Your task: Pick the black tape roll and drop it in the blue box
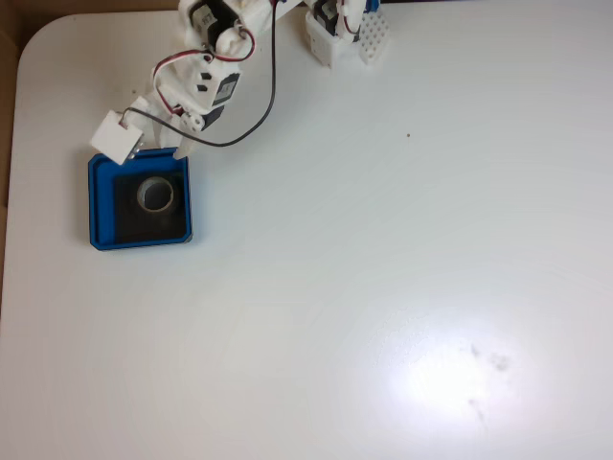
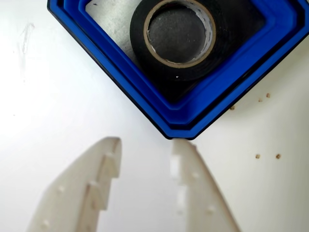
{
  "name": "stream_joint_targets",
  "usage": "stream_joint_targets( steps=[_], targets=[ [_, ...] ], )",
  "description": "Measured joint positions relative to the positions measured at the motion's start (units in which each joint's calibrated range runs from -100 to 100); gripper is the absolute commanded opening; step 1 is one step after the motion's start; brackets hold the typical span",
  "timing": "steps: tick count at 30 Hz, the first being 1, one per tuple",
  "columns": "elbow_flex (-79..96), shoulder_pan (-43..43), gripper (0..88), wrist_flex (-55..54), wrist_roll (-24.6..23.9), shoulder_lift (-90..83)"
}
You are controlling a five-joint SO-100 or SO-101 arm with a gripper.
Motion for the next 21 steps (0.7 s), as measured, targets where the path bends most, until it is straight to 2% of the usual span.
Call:
stream_joint_targets(
  steps=[11,16,21],
  targets=[
    [49.6,0.0,9.7,-18.7,0.0,-41.6],
    [67.2,0.0,9.7,-21.6,0.0,-59.1],
    [77.2,-2.0,9.7,-21.8,0.1,-72.1]
  ],
)
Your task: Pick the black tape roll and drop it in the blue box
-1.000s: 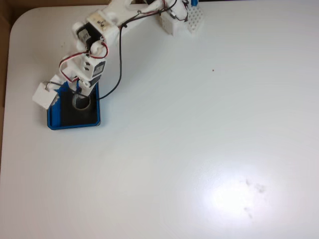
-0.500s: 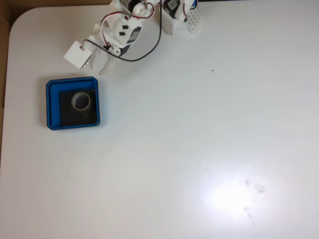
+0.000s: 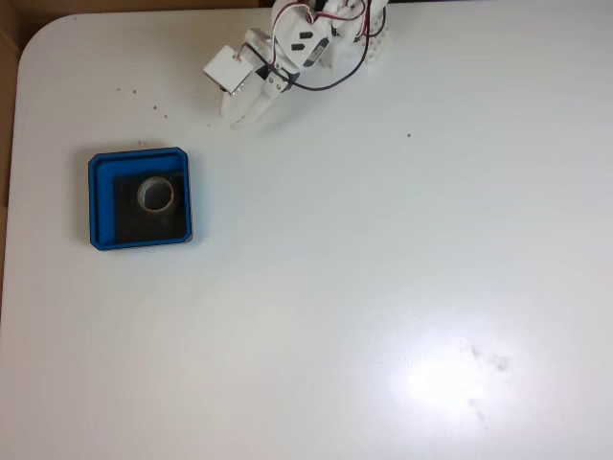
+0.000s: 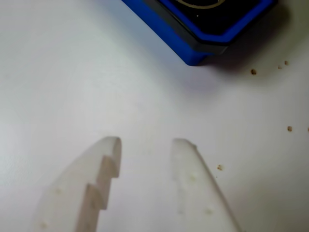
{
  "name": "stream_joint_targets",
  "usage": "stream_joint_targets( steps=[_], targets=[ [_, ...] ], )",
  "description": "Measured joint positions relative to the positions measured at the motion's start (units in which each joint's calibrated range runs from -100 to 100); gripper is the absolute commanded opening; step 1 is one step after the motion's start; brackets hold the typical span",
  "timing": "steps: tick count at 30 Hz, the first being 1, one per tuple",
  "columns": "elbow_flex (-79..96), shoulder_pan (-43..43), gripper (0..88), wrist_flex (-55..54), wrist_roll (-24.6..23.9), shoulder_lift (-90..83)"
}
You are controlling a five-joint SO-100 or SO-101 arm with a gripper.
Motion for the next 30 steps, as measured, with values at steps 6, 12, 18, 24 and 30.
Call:
stream_joint_targets(
  steps=[6,12,18,24,30],
  targets=[
    [8.8,-3.2,9.7,0.0,0.2,-9.6],
    [9.1,-8.5,9.7,0.0,0.2,-10.9],
    [9.1,-23.9,9.7,0.0,0.2,-10.9],
    [9.1,-39.2,9.6,0.0,0.2,-10.9],
    [9.1,-49.1,8.7,0.0,0.2,-10.9]
  ],
)
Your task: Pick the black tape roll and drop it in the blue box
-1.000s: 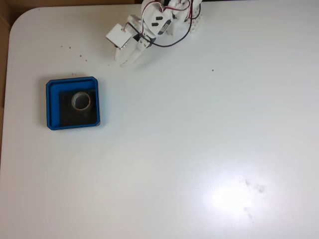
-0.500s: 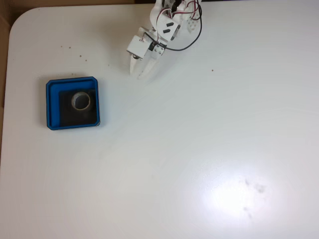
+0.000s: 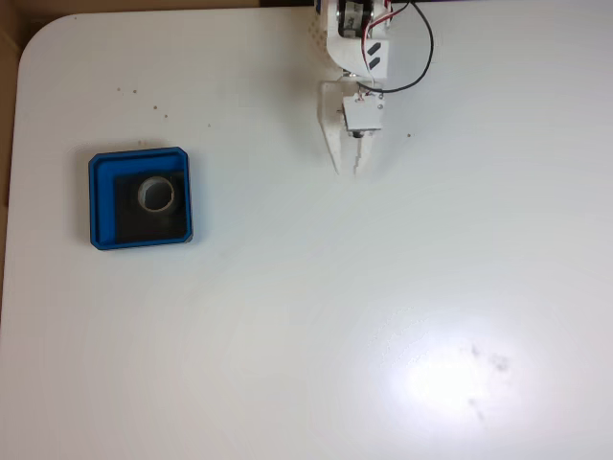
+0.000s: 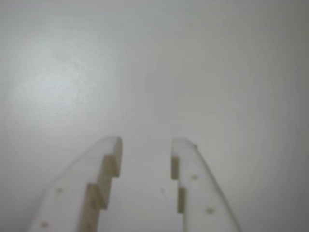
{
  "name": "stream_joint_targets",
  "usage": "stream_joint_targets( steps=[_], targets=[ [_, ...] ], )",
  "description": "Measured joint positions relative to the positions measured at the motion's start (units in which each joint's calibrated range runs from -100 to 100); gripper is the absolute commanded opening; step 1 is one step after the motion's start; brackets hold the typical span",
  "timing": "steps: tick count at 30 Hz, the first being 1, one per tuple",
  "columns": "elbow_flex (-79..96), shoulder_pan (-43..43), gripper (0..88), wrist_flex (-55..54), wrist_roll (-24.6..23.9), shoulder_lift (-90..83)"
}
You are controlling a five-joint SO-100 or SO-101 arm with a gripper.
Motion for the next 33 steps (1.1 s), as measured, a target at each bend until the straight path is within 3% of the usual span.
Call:
stream_joint_targets(
  steps=[5,11,33],
  targets=[
    [0.0,-2.9,8.0,0.0,0.0,0.0],
    [0.0,-3.8,0.5,0.0,0.0,0.0],
    [0.0,-3.8,0.7,0.0,0.0,0.0]
  ],
)
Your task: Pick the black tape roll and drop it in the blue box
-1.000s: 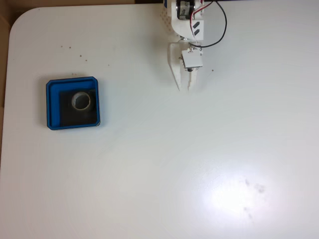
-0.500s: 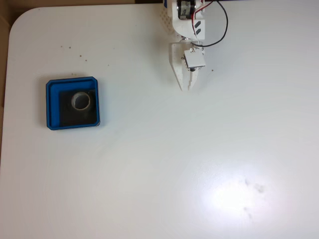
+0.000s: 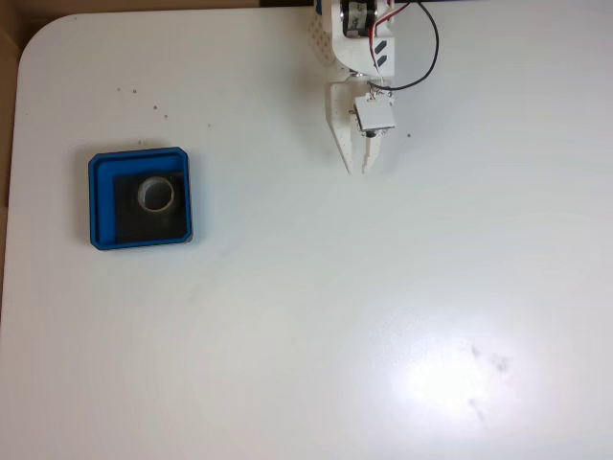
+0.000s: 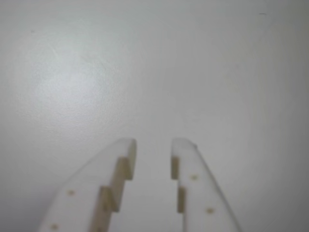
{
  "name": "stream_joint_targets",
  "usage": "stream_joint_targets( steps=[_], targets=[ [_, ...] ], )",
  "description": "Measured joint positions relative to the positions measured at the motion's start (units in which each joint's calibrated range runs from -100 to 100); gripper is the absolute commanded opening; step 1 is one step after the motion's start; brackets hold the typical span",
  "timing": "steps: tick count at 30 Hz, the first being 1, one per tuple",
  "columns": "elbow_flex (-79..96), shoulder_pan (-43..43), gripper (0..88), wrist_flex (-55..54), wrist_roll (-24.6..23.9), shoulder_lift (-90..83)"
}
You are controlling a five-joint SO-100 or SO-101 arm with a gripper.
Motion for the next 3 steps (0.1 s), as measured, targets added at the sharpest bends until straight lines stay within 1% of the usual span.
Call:
stream_joint_targets(
  steps=[3],
  targets=[
    [0.0,0.0,0.7,0.0,0.0,0.0]
  ],
)
